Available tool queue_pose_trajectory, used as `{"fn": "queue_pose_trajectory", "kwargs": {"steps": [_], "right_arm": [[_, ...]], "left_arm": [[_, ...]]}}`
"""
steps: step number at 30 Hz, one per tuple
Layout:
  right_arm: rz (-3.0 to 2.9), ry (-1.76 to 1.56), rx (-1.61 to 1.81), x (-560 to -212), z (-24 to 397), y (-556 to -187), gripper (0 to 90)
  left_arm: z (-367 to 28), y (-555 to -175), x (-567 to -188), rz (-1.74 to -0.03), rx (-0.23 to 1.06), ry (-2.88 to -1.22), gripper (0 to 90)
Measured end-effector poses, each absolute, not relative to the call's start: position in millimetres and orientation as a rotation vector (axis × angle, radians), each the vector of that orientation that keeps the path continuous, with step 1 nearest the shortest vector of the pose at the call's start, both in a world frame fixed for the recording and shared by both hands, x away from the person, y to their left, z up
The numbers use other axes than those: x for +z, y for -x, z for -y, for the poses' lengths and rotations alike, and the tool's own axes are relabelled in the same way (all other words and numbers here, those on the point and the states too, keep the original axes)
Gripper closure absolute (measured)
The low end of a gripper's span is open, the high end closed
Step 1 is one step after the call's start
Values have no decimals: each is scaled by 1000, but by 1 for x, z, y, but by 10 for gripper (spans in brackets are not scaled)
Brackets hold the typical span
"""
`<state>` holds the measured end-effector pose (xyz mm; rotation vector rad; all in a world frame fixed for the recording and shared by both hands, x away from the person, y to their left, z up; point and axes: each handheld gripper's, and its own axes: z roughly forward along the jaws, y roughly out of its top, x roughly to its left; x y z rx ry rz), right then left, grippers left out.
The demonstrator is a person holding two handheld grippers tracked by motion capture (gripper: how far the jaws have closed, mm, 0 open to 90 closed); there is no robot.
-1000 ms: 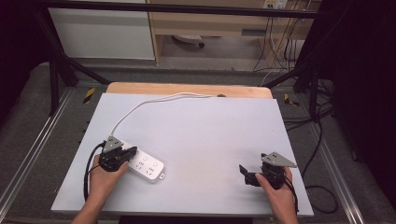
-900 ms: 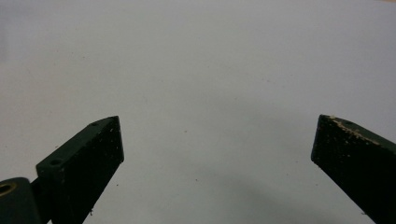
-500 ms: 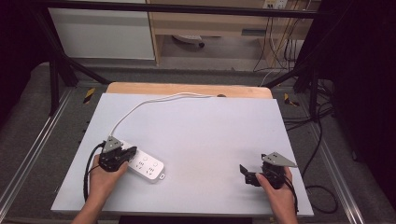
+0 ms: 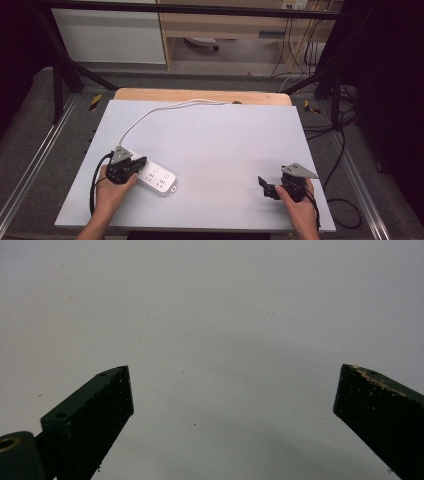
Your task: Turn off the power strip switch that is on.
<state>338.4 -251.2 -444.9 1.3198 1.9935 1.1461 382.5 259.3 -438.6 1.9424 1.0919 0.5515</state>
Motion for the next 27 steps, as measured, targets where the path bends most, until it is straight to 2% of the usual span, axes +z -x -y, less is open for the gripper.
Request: {"fn": "queue_pose_trajectory", "kwargs": {"steps": [27], "right_arm": [[-1985,-1311,1155,-442,252,-337,28]], "left_arm": [[-258,-383,-438,-1100,525,-1959,900]]}}
